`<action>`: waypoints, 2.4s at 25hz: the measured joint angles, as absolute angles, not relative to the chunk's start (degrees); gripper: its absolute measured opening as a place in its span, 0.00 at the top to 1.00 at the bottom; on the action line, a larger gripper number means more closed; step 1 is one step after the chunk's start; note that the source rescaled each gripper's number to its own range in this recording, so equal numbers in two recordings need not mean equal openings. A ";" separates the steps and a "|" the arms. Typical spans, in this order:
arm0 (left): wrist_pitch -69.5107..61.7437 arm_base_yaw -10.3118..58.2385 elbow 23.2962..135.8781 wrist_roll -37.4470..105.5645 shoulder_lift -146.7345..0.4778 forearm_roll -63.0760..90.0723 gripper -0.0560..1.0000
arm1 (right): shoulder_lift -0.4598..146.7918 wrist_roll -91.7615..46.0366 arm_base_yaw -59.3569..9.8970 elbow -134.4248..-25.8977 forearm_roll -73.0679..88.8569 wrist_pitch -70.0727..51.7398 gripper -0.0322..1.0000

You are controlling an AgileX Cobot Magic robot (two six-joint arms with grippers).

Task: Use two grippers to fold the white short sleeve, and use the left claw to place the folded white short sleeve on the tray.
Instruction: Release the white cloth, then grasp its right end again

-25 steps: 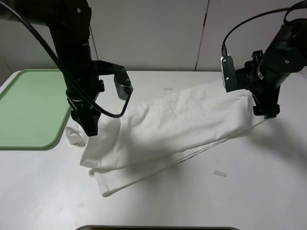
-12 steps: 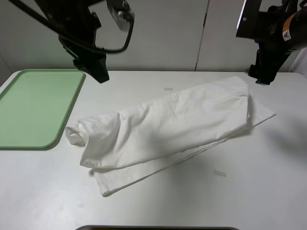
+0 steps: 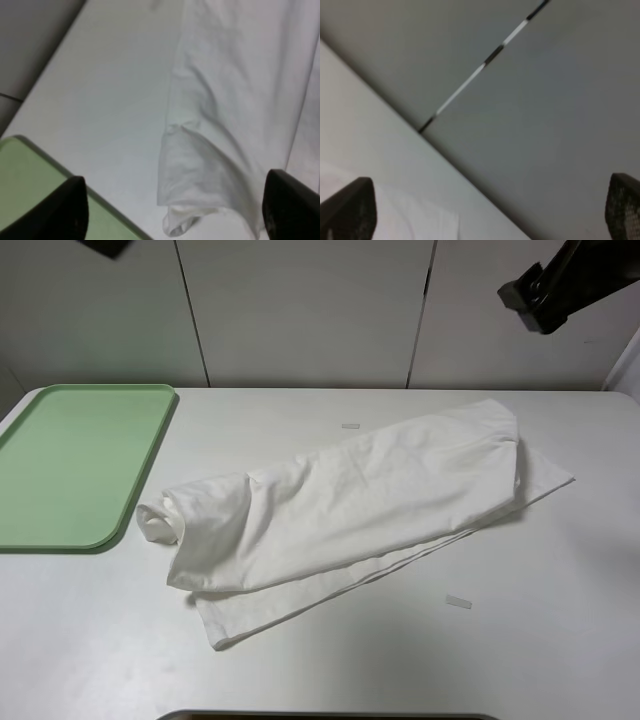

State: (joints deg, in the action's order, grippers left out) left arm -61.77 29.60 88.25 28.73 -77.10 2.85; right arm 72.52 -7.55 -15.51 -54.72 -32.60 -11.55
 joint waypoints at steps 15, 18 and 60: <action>-63.19 29.60 78.12 21.82 -35.57 5.64 0.02 | 60.06 -6.56 -15.51 -54.72 -23.91 -7.34 0.00; -64.73 29.60 71.36 20.74 -26.81 5.96 0.00 | 59.09 -6.56 -15.51 -54.72 -22.64 -7.34 0.00; -61.59 24.44 27.68 9.97 -0.91 6.77 0.00 | 58.77 -2.98 -15.51 -54.72 -7.24 -12.31 0.00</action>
State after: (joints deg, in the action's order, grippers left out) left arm -61.59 24.44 27.68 9.97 -0.91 6.77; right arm 58.77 -2.98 -15.51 -54.72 -7.24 -12.31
